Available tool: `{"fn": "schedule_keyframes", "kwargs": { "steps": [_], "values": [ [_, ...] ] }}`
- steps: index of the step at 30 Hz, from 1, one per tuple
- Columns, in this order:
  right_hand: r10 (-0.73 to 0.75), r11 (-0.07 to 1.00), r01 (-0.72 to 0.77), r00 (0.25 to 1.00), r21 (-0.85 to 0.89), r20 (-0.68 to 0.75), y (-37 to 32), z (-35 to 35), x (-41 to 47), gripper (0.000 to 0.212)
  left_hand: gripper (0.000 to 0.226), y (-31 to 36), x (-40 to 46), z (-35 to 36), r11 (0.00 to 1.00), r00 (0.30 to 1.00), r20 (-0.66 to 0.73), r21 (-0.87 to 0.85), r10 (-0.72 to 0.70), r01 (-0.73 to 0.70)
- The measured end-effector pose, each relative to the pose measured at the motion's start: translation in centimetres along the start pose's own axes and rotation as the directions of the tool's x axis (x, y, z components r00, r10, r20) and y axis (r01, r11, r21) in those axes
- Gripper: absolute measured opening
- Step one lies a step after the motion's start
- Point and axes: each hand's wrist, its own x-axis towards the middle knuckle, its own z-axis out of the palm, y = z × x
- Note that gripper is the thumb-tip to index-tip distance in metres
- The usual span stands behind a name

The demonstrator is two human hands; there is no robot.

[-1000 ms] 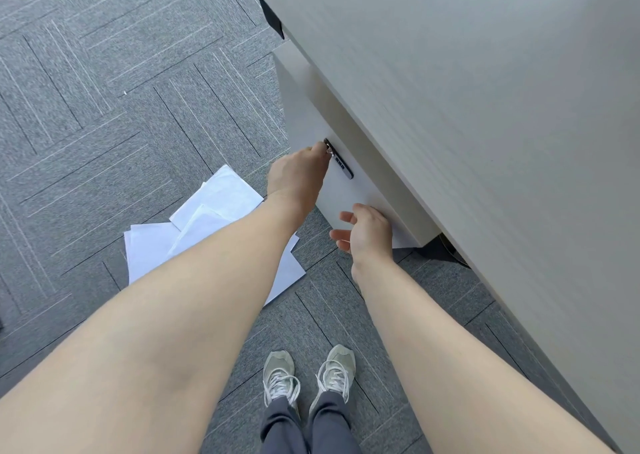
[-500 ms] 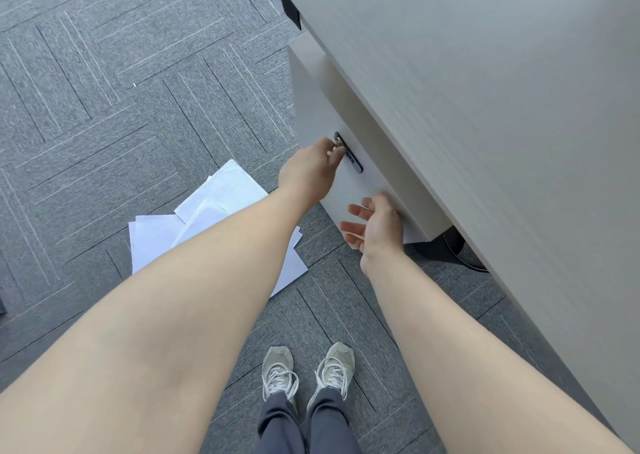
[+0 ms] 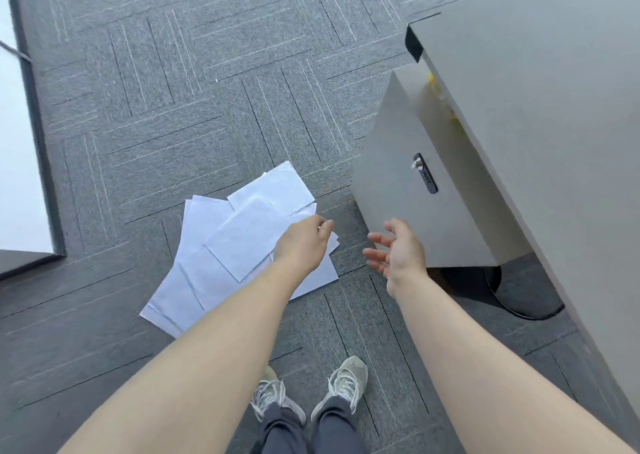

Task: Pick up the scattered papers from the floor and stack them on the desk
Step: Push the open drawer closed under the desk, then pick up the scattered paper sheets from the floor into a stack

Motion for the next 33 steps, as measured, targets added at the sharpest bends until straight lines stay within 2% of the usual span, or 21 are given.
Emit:
{"fn": "schedule_keyframes", "kwargs": {
  "steps": [3,9,13,18,27,33],
  "values": [
    [0.0,0.998,0.004,0.998,-0.063,0.058,1.8,3.3,-0.9,0.015,0.044,-3.9,-1.6,-1.3,0.997,0.997,-0.03,-0.048,-0.066,0.065],
    [0.006,0.981,0.023,0.989,-0.193,0.146,5.5,10.0,-3.2,0.03,0.044,-11.7,-4.0,-3.7,0.973,0.981,-0.061,-0.152,-0.185,0.174],
    [0.024,0.96,0.031,0.981,-0.277,0.192,8.5,14.4,-4.2,0.022,0.042,-17.0,-4.5,-4.6,0.954,0.968,-0.071,-0.201,-0.239,0.221],
    [0.06,0.917,0.04,0.97,-0.398,0.235,13.2,19.0,-3.1,0.023,0.044,-24.1,-4.2,-4.3,0.937,0.956,-0.068,-0.229,-0.286,0.264],
    [0.164,0.827,0.012,0.952,-0.562,0.26,21.9,24.4,4.3,0.025,0.042,-35.0,-1.2,0.4,0.862,0.895,-0.074,-0.314,-0.44,0.398],
    [0.208,0.769,0.019,0.938,-0.639,0.279,27.1,26.7,12.7,0.021,0.042,-40.4,4.7,5.0,0.819,0.856,-0.094,-0.358,-0.508,0.447]
  ]
}}
